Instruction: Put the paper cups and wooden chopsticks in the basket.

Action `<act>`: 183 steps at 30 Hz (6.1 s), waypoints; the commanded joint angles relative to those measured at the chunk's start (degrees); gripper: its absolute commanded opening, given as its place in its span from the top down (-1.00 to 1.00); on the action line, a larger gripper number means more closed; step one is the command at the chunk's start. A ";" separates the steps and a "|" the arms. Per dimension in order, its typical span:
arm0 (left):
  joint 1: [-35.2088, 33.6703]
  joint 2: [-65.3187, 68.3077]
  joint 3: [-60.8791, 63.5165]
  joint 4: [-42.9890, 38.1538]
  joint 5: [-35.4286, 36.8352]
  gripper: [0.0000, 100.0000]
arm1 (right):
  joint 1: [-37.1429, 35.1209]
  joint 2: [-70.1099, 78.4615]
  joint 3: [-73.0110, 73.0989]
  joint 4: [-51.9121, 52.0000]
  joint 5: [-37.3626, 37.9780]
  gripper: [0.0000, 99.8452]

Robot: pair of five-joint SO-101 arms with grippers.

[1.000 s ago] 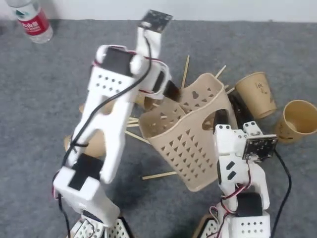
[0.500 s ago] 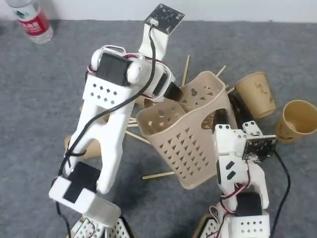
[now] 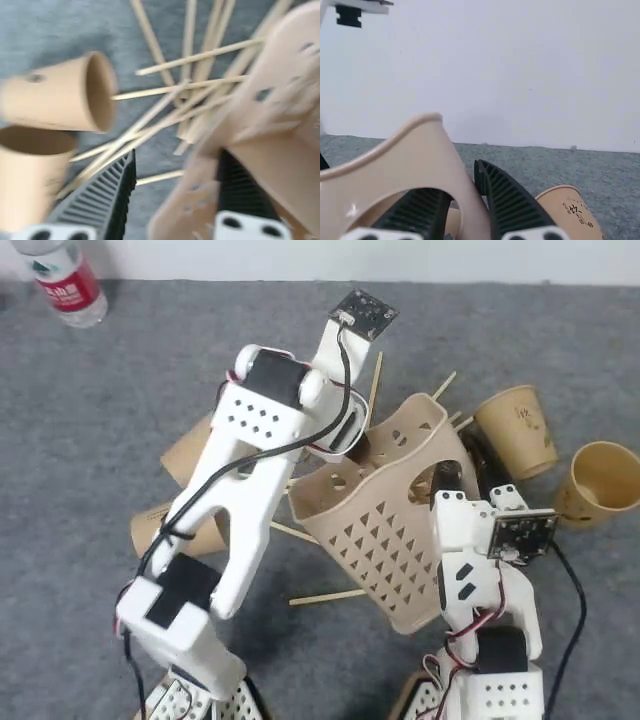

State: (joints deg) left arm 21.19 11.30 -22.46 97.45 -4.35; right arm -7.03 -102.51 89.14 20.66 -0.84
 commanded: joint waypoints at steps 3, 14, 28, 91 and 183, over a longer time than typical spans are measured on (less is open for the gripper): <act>1.58 1.32 -0.22 -1.93 -0.88 0.96 | 0.31 -1.54 -1.41 -1.89 0.35 0.99; 1.23 1.32 -11.47 2.55 -0.53 0.98 | 0.22 -1.54 -1.05 -1.98 0.44 0.99; 0.09 1.76 -24.13 2.81 0.79 0.98 | -0.04 -1.54 4.57 -1.98 0.88 0.79; 0.44 -8.18 -21.67 3.16 6.33 0.35 | 0.22 -1.54 -30.42 55.43 28.92 0.70; -44.66 -102.77 101.05 -38.95 15.47 0.35 | 35.30 104.13 -90.02 54.20 25.14 0.98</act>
State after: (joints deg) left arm -23.03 -90.86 78.90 59.82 10.68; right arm 25.76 4.13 6.42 71.65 24.13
